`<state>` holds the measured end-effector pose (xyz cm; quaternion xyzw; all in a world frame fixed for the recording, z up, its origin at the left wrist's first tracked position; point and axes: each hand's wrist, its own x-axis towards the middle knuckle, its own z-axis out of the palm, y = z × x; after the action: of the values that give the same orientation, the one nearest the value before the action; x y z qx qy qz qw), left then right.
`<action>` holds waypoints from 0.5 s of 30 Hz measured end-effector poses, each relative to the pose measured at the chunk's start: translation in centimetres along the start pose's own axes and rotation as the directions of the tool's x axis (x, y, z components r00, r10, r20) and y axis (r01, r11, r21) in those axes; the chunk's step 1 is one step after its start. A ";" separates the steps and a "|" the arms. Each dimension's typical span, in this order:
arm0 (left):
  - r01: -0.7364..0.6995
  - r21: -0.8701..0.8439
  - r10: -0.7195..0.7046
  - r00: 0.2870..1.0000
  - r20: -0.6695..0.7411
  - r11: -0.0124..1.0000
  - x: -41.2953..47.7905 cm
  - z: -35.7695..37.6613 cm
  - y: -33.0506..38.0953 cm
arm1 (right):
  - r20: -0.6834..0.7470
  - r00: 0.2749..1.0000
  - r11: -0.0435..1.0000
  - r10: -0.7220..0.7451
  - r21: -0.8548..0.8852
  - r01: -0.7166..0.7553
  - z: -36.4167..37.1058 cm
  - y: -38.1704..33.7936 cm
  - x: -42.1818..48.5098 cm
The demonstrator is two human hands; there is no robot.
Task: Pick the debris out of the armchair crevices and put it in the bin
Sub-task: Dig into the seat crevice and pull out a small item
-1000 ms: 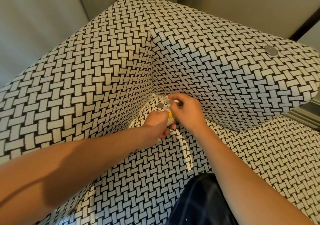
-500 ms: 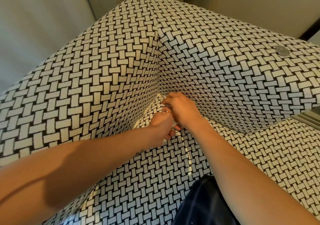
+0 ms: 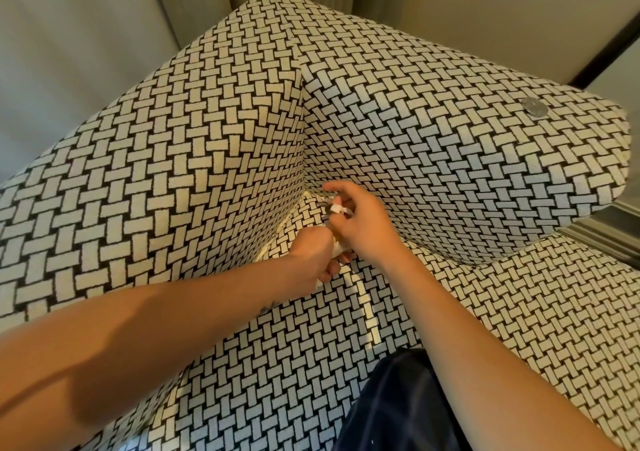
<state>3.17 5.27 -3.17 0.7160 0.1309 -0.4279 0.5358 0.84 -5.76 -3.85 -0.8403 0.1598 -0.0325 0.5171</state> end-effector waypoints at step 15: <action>0.013 -0.224 0.016 0.992 0.125 0.975 -0.8 -0.3 0.2 | -0.017 0.992 0.956 0.126 0.270 -0.116 -0.4 -0.6 -3.2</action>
<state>2.96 5.69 -2.44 0.6227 0.1438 -0.4543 0.6206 -2.16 -4.90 -2.82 -0.7504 0.2139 -0.0366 0.6243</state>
